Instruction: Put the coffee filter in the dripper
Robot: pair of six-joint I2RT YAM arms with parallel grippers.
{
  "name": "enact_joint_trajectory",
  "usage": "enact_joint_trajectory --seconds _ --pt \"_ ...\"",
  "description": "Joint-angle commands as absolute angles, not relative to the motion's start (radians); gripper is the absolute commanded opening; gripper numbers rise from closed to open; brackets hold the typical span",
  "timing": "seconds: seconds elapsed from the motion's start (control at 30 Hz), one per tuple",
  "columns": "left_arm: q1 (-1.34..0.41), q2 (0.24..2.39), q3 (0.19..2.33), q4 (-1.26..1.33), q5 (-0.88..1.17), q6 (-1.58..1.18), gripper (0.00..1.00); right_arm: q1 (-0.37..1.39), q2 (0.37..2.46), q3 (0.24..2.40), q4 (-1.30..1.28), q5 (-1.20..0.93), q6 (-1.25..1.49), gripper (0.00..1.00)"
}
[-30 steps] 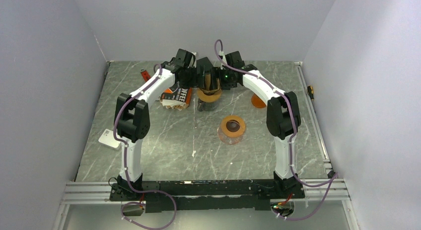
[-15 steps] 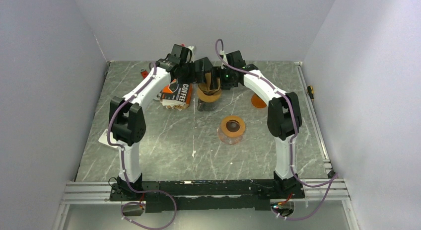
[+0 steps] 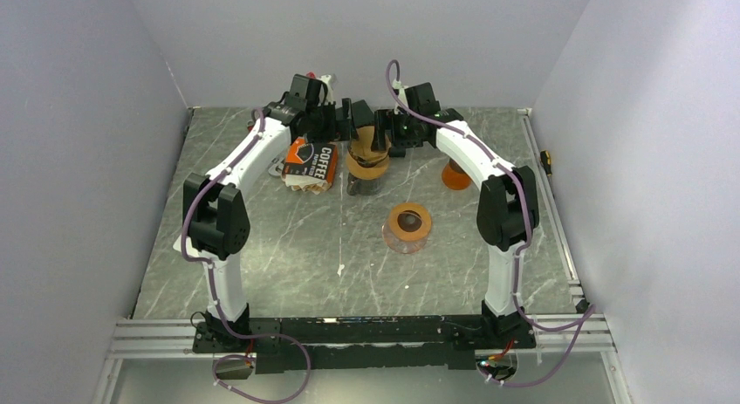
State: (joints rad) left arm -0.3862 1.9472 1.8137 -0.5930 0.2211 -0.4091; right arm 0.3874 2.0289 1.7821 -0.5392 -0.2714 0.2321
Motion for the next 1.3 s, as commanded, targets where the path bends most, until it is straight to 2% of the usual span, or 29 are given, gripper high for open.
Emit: enact_joint_trajectory --seconds 0.0,0.8,1.03,1.27 --pt "-0.381 1.886 1.792 -0.559 0.25 -0.416 0.98 0.375 1.918 1.767 -0.509 -0.283 0.234 0.91" --pt "-0.364 1.766 1.683 -0.439 0.344 -0.403 0.99 0.324 1.663 1.576 -0.366 -0.327 0.304 0.95" --pt "-0.364 1.627 1.56 -0.336 0.362 -0.377 0.99 0.301 1.561 1.479 -0.337 -0.332 0.315 0.96" --pt "-0.364 1.423 1.327 -0.204 0.329 -0.359 0.99 0.284 1.449 1.357 -0.322 -0.317 0.319 0.97"
